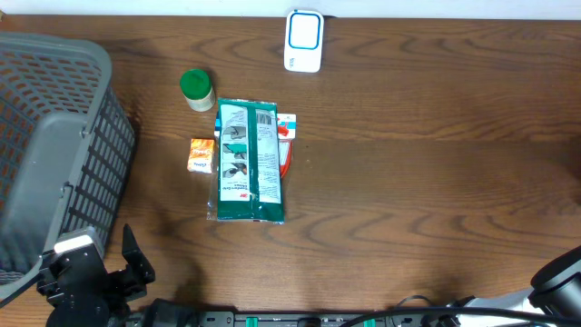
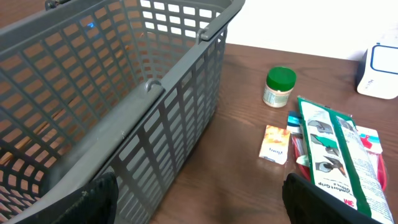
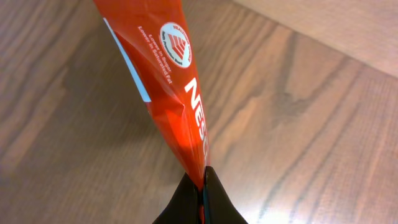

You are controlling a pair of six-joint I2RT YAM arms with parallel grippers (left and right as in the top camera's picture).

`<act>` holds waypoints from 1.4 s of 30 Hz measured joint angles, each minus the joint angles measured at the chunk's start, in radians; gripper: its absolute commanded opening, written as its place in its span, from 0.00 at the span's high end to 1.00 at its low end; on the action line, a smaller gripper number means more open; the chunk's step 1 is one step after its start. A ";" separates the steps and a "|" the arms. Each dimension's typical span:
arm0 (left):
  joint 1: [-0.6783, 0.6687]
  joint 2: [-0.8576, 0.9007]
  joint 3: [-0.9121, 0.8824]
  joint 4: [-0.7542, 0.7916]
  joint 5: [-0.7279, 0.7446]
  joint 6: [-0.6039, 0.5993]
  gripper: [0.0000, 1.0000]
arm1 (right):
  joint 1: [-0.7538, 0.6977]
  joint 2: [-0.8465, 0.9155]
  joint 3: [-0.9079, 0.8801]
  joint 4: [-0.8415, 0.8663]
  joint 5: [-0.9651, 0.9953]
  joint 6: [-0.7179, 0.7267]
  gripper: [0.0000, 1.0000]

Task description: Scan the item barcode

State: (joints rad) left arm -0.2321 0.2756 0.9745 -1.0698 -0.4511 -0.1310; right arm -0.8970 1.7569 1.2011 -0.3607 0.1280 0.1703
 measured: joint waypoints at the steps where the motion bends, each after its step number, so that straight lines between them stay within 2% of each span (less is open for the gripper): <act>1: 0.000 0.000 0.000 0.000 0.000 0.000 0.16 | -0.003 0.000 0.000 0.004 -0.003 0.000 0.92; 2: 0.000 0.000 0.000 0.000 0.000 0.000 0.16 | -0.006 0.000 0.000 0.008 -0.003 -0.003 0.87; 3: 0.000 0.000 0.000 0.000 0.000 0.000 0.16 | -0.007 0.000 0.000 0.010 -0.004 -0.004 0.86; 7: 0.000 0.000 0.000 0.000 0.000 0.000 0.16 | -0.006 0.000 0.000 0.023 -0.020 -0.023 0.96; 18: 0.000 0.000 0.000 0.000 0.000 0.000 0.16 | 0.002 0.000 0.000 0.103 -0.092 -0.085 0.99; 25: 0.000 0.000 0.000 0.000 0.000 0.000 0.16 | 0.002 0.021 -0.001 0.215 -0.100 -0.123 0.99; 30: 0.000 0.000 0.000 0.000 0.000 0.000 0.16 | 0.002 0.103 0.001 0.288 -0.102 -0.133 0.98; 39: 0.000 0.000 0.000 0.000 0.000 -0.013 0.16 | 0.045 0.290 0.084 0.275 -0.099 -0.135 0.99; 40: 0.000 0.000 0.000 -0.001 0.000 -0.020 0.16 | 0.051 0.292 0.088 0.279 -0.099 -0.137 0.95; 41: 0.000 0.000 0.000 -0.003 0.000 -0.027 0.16 | 0.060 0.294 0.095 0.285 -0.099 -0.136 0.82; 42: 0.000 0.000 0.000 -0.007 0.000 -0.031 0.16 | 0.067 0.294 0.103 0.288 -0.100 -0.135 0.43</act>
State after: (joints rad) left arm -0.2321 0.2756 0.9745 -1.0767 -0.4511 -0.1616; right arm -0.8299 2.0506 1.3041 -0.0731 0.0284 0.0357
